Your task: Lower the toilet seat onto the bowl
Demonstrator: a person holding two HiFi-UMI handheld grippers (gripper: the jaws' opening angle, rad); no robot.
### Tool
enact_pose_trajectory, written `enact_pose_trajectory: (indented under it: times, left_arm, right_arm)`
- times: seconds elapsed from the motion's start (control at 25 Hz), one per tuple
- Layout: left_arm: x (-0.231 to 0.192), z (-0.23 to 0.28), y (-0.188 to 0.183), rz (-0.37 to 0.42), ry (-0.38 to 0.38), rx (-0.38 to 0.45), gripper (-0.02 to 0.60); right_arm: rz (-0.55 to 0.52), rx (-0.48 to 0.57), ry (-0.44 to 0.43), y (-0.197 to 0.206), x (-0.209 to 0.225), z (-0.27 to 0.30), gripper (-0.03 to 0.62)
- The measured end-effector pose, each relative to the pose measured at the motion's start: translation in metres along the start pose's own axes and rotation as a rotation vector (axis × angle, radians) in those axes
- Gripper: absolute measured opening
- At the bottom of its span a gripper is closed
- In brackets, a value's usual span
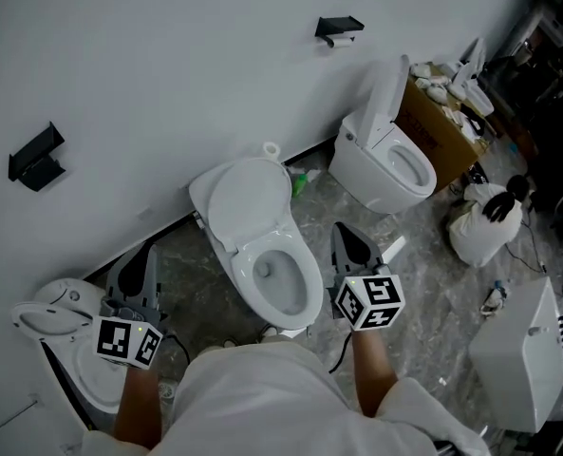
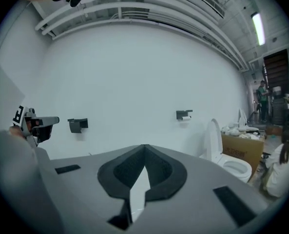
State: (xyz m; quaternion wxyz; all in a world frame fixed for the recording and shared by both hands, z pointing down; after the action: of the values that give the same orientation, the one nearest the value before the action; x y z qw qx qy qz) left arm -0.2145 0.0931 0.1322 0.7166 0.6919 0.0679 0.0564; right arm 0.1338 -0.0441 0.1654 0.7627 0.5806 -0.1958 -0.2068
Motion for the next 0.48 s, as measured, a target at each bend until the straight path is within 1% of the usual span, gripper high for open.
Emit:
enact_pose_trajectory:
  times: [0.2,0.32,0.48]
  left_arm:
    - [-0.017,-0.015,-0.015,-0.023,-0.069,0.058,-0.006]
    - [-0.025,-0.03,-0.019,-0.032,-0.124,0.074,-0.006]
    - [-0.032,-0.052,-0.019,-0.053,-0.189,0.077,-0.006]
  right_arm:
    - [-0.049,0.084,-0.013,-0.037,-0.003,-0.015,-0.002]
    - [-0.071,0.12,-0.016,-0.054,-0.002,-0.024,-0.002]
    - [-0.117,0.152,0.008,-0.068,-0.001,-0.033,-0.002]
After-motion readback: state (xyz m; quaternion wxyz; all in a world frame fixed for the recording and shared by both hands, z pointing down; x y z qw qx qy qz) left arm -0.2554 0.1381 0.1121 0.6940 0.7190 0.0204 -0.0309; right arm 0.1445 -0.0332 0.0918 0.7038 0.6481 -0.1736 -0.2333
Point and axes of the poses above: the fingertips, and each gripper's own axes: z forward along the fingers, x to its right, y out of its underside, the point moved 7 cm from there along -z, backward along the fingers, and after that the axes turned 1 degree about -x, right-handed, at the moved point
